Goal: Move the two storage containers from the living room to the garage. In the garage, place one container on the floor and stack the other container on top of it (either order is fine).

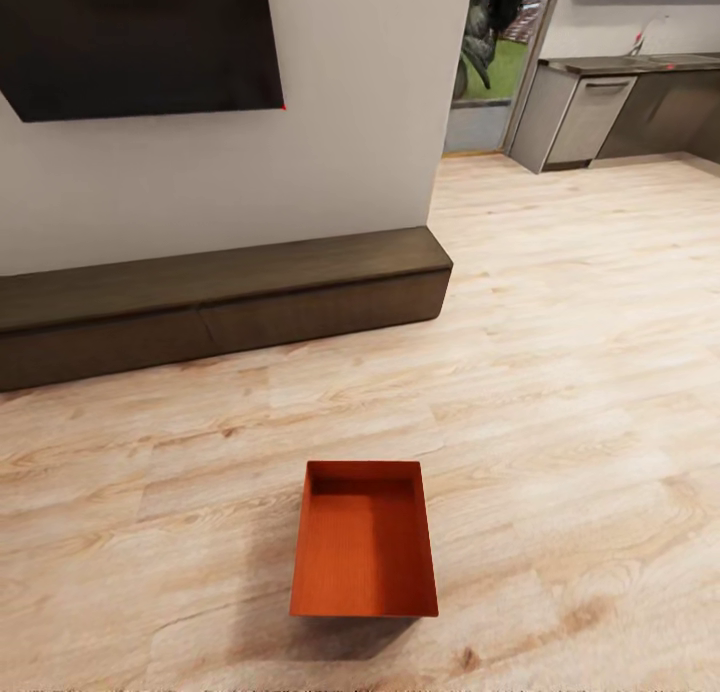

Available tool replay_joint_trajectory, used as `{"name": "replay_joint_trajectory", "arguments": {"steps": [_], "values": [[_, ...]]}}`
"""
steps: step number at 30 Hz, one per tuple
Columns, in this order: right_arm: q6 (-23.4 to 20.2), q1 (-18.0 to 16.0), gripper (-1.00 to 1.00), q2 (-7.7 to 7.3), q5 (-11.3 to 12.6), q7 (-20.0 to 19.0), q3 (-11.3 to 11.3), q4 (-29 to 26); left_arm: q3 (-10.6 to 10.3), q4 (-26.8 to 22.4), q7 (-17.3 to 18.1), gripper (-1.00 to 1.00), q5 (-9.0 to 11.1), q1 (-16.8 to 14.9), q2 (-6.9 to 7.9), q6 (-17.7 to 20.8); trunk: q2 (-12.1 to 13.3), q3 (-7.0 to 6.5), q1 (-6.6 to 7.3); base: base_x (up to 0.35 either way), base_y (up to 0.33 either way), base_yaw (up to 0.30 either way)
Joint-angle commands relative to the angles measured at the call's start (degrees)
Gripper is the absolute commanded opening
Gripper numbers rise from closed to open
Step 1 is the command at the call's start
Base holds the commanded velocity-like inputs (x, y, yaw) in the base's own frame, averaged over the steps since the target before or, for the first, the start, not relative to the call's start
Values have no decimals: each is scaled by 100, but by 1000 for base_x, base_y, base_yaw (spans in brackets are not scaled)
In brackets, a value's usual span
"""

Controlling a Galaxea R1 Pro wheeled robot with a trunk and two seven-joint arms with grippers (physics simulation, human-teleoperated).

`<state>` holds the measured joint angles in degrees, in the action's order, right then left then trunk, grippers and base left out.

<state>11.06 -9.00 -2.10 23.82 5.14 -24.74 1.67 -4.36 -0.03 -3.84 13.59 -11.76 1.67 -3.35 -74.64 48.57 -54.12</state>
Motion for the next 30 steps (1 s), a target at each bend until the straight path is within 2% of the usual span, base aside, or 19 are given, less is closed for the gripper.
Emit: {"name": "replay_joint_trajectory", "arguments": {"steps": [1,30], "values": [[29,-6,100,2,44,1,-48,17,-47,3,-12,100,48,-2,0,-16,-2,5,0,0,0,0],[11,-6,100,17,18,-30,-57,17,-47,3,-12,100,43,-2,-12,-8,-2,8,0,0,-7,0]]}}
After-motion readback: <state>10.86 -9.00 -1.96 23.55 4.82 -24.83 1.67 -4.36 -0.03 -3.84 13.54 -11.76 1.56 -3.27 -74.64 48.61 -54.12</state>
